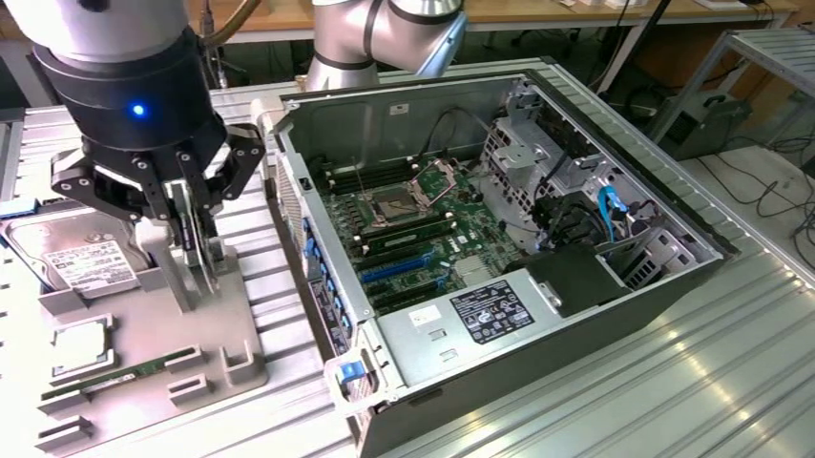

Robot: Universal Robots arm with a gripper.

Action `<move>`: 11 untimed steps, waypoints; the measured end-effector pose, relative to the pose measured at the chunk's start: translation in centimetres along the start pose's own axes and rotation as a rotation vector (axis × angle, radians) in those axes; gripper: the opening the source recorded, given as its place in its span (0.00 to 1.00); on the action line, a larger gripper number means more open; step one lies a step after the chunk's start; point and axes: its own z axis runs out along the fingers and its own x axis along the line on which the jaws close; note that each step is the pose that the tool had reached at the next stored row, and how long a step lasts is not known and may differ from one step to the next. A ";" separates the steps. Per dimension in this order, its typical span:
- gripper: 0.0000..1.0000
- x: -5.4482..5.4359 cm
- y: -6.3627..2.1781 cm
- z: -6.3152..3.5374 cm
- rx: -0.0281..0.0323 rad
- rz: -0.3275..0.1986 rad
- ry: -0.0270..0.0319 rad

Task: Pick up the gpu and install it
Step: 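Pick up the gpu and move the gpu toward the slot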

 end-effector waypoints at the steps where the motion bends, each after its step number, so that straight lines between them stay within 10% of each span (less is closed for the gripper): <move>1: 0.28 0.0 0.02 -0.48 0.0001 0.000 0.0001; 11: 0.28 -0.1 0.13 -2.58 0.0000 0.000 0.0001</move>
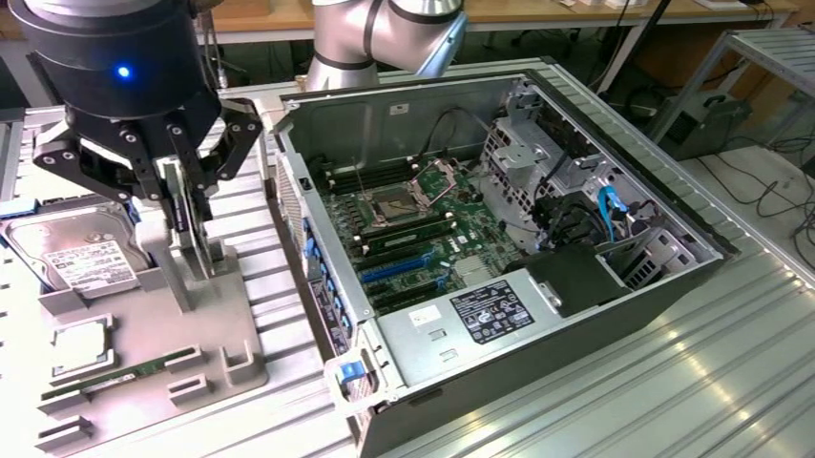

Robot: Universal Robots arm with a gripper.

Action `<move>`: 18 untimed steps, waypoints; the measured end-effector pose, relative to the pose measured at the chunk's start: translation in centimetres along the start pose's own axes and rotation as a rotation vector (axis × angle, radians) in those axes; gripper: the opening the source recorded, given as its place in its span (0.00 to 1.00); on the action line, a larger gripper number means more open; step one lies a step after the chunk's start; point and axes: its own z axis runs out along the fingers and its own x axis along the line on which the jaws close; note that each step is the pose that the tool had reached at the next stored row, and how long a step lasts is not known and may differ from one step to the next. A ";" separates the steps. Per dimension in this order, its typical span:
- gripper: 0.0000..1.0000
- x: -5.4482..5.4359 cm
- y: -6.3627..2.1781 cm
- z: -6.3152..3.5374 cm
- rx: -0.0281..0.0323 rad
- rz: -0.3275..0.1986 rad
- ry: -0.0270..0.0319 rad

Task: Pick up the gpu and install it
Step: 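Pick up the gpu and move the gpu toward the slot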

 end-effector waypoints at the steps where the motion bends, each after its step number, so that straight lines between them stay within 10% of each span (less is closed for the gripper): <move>1: 0.28 0.0 0.01 -0.22 0.0000 0.000 0.0000; 18: 0.28 -0.1 0.19 -4.03 0.0000 0.000 0.0000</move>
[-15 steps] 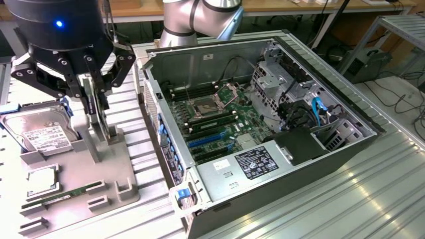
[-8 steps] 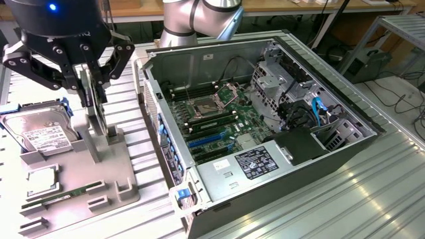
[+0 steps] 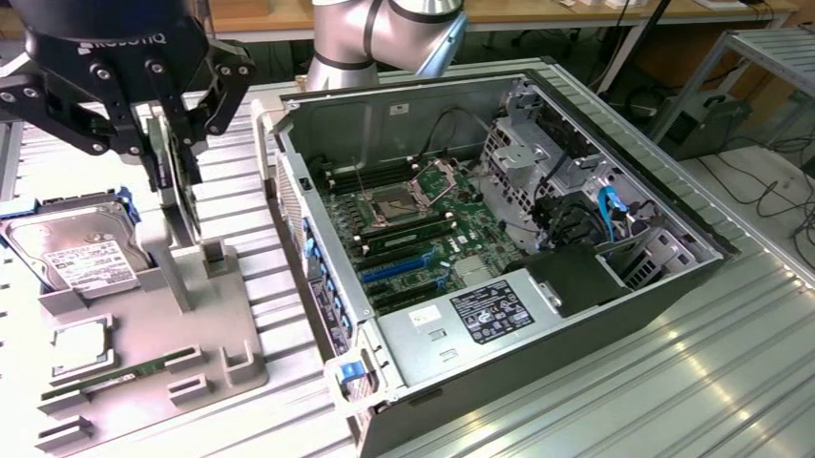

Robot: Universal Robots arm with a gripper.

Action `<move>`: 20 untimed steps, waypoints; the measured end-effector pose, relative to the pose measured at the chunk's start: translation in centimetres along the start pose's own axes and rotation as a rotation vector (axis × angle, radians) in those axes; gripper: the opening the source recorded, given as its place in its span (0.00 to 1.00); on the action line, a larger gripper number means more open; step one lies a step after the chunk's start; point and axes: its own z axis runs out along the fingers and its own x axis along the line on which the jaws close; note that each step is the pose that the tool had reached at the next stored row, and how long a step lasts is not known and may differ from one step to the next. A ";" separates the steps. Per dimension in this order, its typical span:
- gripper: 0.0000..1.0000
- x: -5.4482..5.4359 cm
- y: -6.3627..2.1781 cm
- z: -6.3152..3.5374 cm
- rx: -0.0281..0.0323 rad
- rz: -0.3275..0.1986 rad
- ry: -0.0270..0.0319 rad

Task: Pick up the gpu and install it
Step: 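Pick up the gpu and move the gpu toward the slot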

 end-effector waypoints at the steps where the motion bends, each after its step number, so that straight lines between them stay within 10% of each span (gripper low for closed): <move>1: 0.28 0.0 0.01 -0.18 0.0000 0.000 0.0000; 20: 0.28 -0.2 0.08 -1.83 -0.0001 0.000 0.0000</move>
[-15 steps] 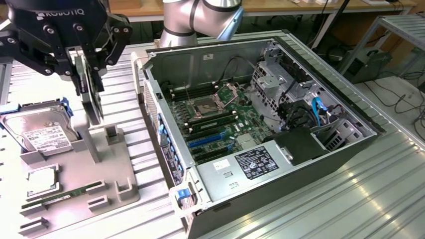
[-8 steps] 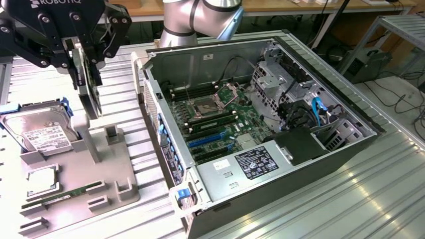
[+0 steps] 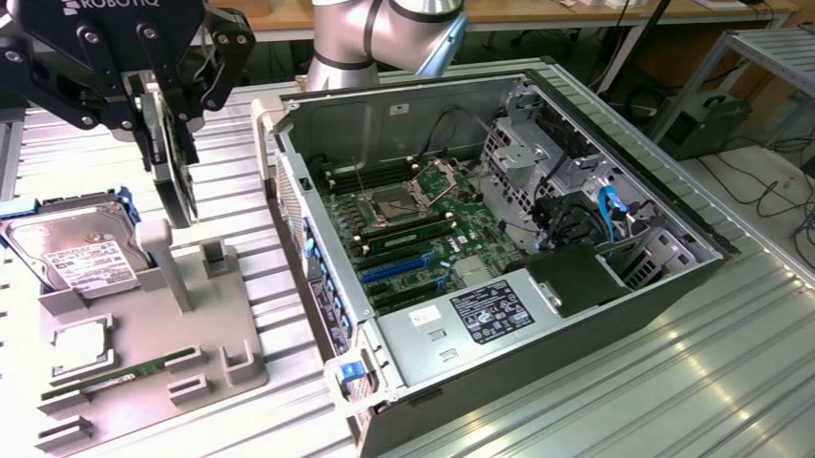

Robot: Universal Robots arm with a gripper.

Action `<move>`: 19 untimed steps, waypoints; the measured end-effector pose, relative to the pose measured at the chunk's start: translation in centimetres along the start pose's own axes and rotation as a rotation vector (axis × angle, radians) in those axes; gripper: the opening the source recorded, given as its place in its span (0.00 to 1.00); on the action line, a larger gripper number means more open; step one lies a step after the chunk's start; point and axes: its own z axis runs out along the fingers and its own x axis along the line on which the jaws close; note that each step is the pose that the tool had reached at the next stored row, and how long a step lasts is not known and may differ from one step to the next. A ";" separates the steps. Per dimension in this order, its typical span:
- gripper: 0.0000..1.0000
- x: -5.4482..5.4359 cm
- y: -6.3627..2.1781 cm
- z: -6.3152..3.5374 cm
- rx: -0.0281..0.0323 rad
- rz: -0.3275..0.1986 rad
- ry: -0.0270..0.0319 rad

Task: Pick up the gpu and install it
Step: 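Pick up the gpu and move the gpu toward the slot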

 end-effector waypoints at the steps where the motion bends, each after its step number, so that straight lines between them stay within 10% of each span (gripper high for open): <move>1: 0.28 -0.1 0.00 0.00 0.0000 0.000 0.0000; 19: 0.28 -3.2 -0.07 0.08 0.0000 0.000 -0.0001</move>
